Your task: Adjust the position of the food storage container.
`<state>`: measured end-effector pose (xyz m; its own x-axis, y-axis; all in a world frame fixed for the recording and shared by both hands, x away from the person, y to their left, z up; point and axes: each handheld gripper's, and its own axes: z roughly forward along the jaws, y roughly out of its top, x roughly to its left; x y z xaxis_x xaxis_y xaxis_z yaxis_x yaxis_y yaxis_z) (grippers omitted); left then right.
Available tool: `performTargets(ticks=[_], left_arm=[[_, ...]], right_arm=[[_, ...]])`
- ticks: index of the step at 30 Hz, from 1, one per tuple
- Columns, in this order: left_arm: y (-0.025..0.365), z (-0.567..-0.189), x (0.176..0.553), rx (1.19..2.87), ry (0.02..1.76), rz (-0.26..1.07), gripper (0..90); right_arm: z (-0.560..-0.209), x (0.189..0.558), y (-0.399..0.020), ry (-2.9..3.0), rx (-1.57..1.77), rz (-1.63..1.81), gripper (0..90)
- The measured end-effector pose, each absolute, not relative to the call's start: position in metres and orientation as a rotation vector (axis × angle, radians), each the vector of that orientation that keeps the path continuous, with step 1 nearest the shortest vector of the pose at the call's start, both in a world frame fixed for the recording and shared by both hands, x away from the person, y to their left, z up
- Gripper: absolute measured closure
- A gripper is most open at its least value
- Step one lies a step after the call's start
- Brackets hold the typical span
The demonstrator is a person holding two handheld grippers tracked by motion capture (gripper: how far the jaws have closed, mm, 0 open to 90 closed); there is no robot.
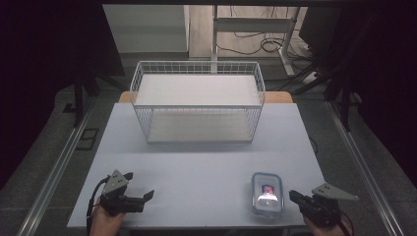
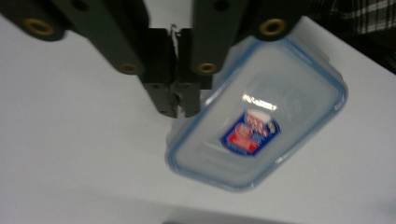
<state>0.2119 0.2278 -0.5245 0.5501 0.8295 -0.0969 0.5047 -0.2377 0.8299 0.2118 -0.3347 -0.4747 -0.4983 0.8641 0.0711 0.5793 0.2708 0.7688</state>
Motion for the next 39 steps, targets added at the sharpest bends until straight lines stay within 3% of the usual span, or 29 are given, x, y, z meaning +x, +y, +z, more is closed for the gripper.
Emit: performTargets(ticks=[20,39], left_arm=[[0.228,-0.525,0.213,1.9,1.091,0.446,1.0],[0.225,-0.526,0.216,1.892,1.094,0.405,1.4]], right_arm=[[-0.492,0.213,-0.3,2.386,1.283,1.028,89.4],[-0.5,0.243,-0.224,2.562,1.087,1.146,89.4]])
